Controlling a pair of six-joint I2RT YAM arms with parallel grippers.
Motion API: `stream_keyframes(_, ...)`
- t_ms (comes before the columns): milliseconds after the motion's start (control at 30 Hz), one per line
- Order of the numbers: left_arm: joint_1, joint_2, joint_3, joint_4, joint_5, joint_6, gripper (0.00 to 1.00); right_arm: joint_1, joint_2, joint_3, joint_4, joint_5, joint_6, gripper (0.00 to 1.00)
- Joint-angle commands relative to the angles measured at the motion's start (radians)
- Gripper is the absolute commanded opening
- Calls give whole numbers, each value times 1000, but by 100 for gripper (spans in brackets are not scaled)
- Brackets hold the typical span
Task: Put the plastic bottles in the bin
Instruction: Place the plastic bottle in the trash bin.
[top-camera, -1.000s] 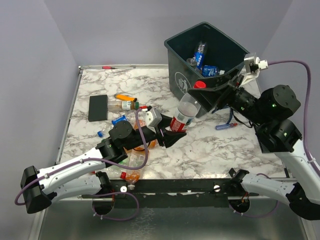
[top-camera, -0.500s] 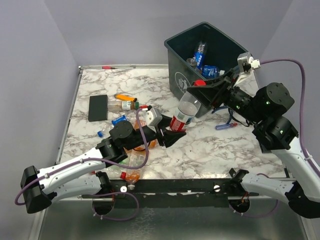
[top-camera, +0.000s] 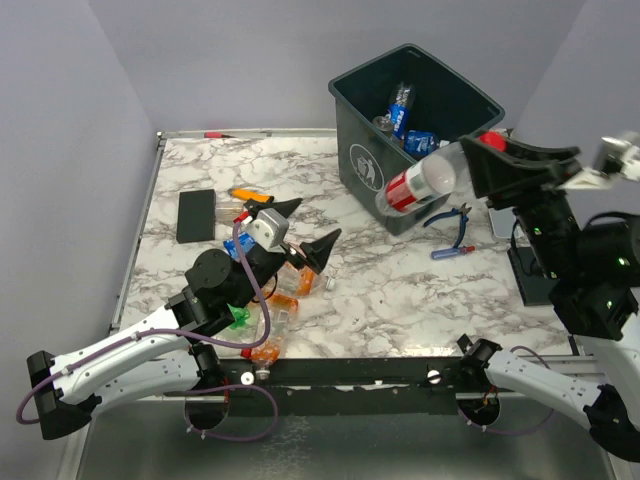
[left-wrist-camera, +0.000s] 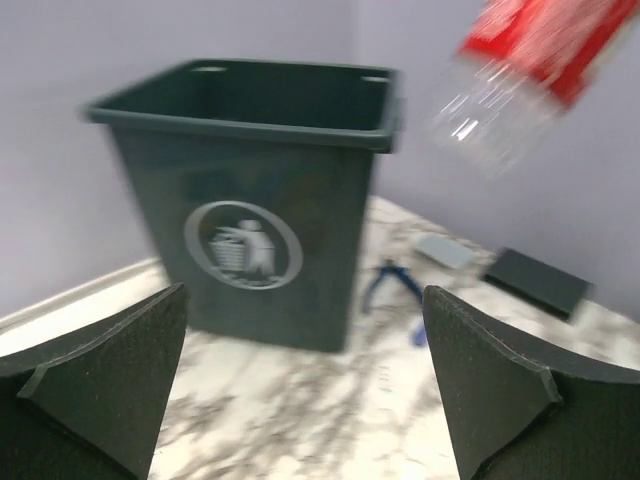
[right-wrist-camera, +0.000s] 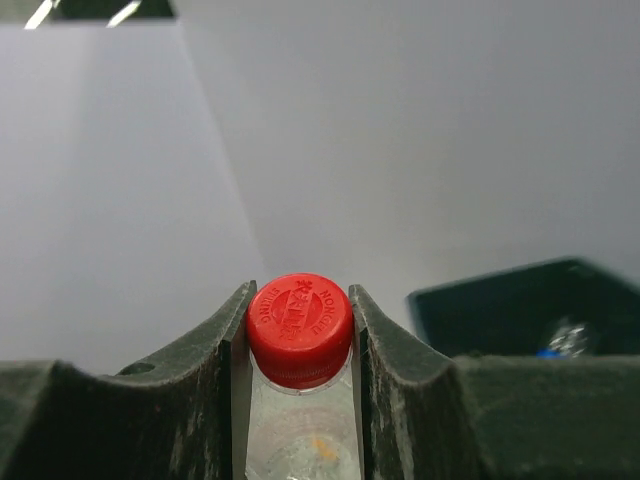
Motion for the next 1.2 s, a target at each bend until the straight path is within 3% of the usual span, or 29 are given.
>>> stream_keyframes(0,-3,1,-18,12,-415,205,99,1,-67,-140,490,309,-257,0)
stream_keyframes(100,-2,-11,-118,102,-536,244,99,1,-9,-154,717,324,-429,0)
stream_keyframes(200,3,-41,-194,160,-512,241,99,1,134,-75,868,418,-620,0)
stream_keyframes(300,4,-57,-213,162,-483,199,99,-24,336,61,903,512,-831,0)
stream_keyframes(367,4,-59,-221,157,-478,175,99,-74,458,152,814,523,-870,0)
stream_keyframes(467,4,-66,-210,127,-483,165,99,-229,584,283,588,531,-682,1)
stream_keyframes(600,5,-99,-219,124,-512,162,99,-403,674,391,313,427,-379,1)
stream_keyframes(933,4,-128,-235,123,-470,170,99,-448,817,394,4,376,-223,0)
stream_keyframes(1167,3,-130,-236,117,-453,160,99,-450,877,374,-179,238,-63,0)
